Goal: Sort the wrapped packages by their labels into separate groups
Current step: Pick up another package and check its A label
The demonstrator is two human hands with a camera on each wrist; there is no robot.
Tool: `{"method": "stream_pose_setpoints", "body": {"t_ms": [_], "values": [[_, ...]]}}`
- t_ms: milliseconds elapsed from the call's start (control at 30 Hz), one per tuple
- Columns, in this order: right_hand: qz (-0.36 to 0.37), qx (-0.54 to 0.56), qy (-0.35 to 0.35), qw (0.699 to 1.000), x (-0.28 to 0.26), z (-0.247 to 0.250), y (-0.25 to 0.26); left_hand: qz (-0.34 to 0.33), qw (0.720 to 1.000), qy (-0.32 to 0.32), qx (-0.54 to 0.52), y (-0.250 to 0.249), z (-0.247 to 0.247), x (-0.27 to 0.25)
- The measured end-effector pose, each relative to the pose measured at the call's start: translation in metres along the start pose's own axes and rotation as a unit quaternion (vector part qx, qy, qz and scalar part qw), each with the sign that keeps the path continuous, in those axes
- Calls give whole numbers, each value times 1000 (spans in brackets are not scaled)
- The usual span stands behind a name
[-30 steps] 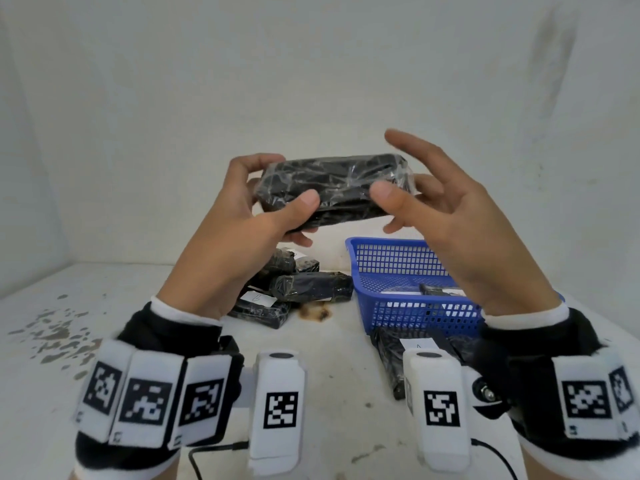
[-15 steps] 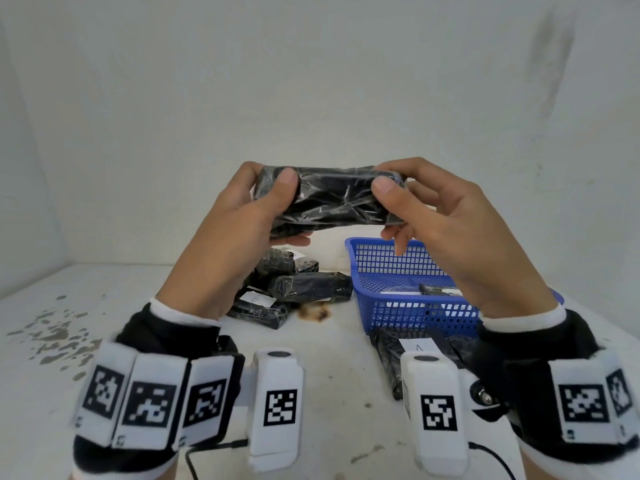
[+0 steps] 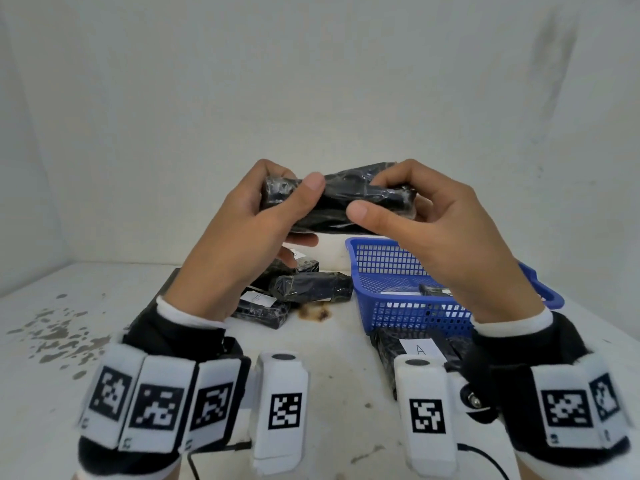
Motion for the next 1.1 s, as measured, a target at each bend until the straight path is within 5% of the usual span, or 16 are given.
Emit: {"method": "stream_pose_setpoints", "body": {"t_ms": [300, 1100], "values": [[3, 60, 14, 998, 2, 7, -5, -40, 990, 8, -132, 4, 4, 5], [-29, -25, 34, 999, 1, 3, -7, 3, 998, -7, -56, 6, 4, 3]]}}
Point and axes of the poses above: each hand's wrist, its own x-axis towards the middle knuckle, its own z-axis out of the back of the hand, y = z × x, the point moved 5 cm from there along x, towards the middle knuckle, and after that the axes turned 15 degrees about y, right-handed, at the moved point
